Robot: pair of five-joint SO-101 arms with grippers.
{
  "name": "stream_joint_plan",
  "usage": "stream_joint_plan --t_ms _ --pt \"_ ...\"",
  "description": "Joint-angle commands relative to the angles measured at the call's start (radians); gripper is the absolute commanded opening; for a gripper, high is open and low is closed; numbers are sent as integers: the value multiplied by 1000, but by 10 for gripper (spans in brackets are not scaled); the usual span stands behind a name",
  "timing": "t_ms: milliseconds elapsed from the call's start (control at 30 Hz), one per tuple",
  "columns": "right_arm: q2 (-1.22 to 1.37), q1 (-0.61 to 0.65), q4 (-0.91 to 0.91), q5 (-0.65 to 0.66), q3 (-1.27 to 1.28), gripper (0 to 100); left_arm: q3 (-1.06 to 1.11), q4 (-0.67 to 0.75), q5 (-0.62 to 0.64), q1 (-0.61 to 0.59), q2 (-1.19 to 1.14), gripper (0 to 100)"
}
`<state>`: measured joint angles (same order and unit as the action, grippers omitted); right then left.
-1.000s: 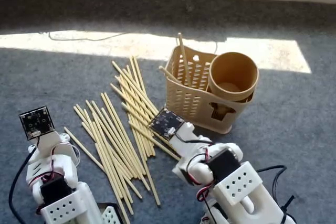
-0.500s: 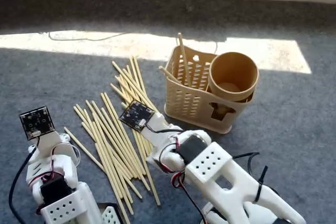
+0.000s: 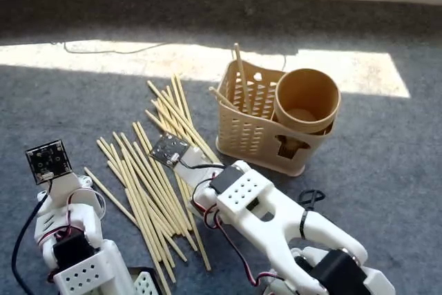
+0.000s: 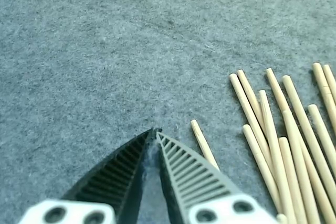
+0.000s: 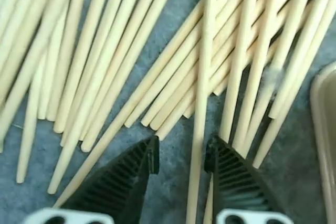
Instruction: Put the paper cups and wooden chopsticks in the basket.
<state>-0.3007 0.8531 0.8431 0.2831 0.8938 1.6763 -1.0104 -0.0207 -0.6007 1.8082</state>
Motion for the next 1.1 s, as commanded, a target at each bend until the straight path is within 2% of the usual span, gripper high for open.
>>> stream_joint_plan --t_ms 0,133,300,700,833,1067 --pt "31 4 -51 -5 -41 145 19 -3 -6 -4 8 11" --pt "73 4 -61 -5 -41 137 19 -3 -6 -4 8 11" --pt "77 4 -61 -2 -41 3 19 -3 -6 -4 8 11" --pt "54 -21 -28 -8 -41 5 19 -3 -6 -5 8 11" --pt "-56 -21 53 -8 -39 5 19 -3 -6 -5 8 11" --pt "-251 -24 74 -8 -24 5 19 -3 -6 -5 8 11"
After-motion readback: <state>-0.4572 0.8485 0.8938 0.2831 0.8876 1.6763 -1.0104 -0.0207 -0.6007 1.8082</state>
